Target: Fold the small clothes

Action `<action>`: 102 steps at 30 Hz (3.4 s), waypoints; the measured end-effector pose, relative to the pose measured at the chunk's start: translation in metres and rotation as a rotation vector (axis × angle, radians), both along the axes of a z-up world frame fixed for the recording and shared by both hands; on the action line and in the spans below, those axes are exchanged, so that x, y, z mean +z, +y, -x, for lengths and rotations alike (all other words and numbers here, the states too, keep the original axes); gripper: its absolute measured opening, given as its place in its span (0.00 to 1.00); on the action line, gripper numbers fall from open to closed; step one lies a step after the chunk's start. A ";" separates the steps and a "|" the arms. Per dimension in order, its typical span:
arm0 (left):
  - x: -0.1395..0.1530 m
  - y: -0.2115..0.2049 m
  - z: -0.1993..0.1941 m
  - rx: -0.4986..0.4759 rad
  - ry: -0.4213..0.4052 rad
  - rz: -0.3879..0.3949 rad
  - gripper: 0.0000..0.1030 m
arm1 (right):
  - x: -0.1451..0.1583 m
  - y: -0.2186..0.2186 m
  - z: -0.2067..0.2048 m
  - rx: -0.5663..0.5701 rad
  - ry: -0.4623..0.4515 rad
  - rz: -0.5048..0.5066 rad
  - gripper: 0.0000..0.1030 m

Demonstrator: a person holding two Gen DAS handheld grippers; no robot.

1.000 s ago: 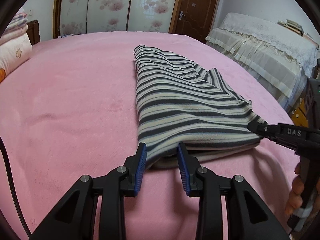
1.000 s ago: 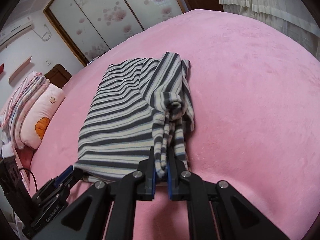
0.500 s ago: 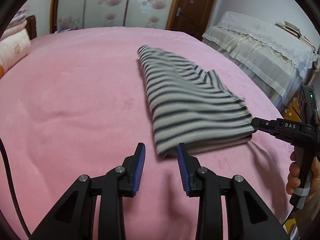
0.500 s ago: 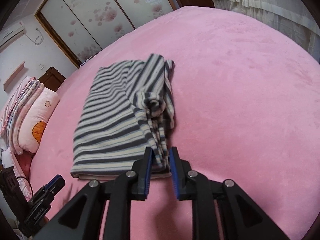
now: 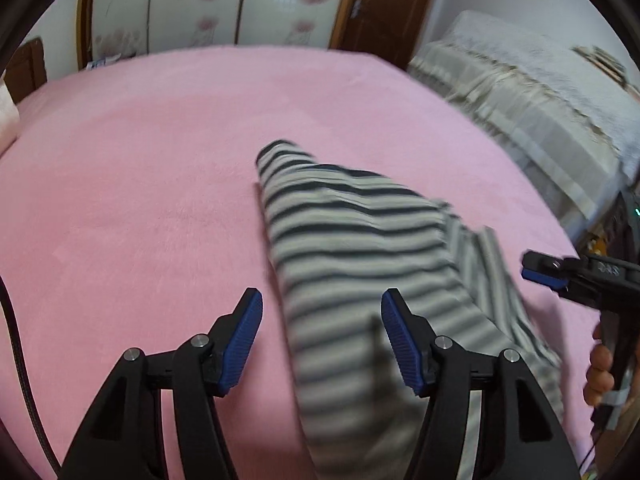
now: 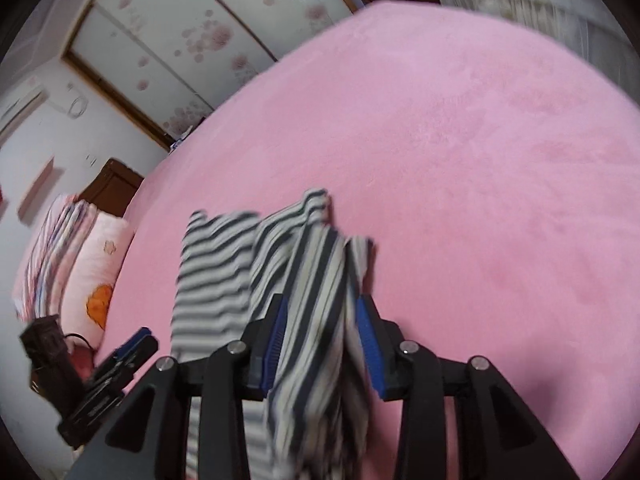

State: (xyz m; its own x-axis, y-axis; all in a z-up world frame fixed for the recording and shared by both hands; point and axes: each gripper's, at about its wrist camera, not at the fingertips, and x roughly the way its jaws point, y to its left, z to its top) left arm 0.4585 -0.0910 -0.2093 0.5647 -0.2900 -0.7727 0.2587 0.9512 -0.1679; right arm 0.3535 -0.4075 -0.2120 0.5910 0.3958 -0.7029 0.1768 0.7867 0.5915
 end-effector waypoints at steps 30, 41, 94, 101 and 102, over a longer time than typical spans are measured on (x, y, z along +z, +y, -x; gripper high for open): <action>-0.050 -0.011 -0.047 0.058 0.054 -0.080 0.65 | -0.023 0.020 -0.015 -0.025 -0.049 0.198 0.07; 0.007 -0.028 0.001 -0.008 -0.030 -0.064 0.83 | 0.054 0.050 0.023 0.070 -0.183 0.220 0.08; -0.054 0.020 -0.016 -0.030 0.221 0.188 0.98 | -0.038 0.023 -0.008 0.229 0.005 0.057 0.68; -0.074 0.016 -0.045 -0.064 0.169 0.307 0.96 | -0.054 0.031 -0.046 0.308 -0.054 -0.064 0.68; -0.075 0.016 -0.048 -0.065 0.166 0.322 0.93 | -0.056 0.036 -0.053 0.322 -0.055 -0.066 0.68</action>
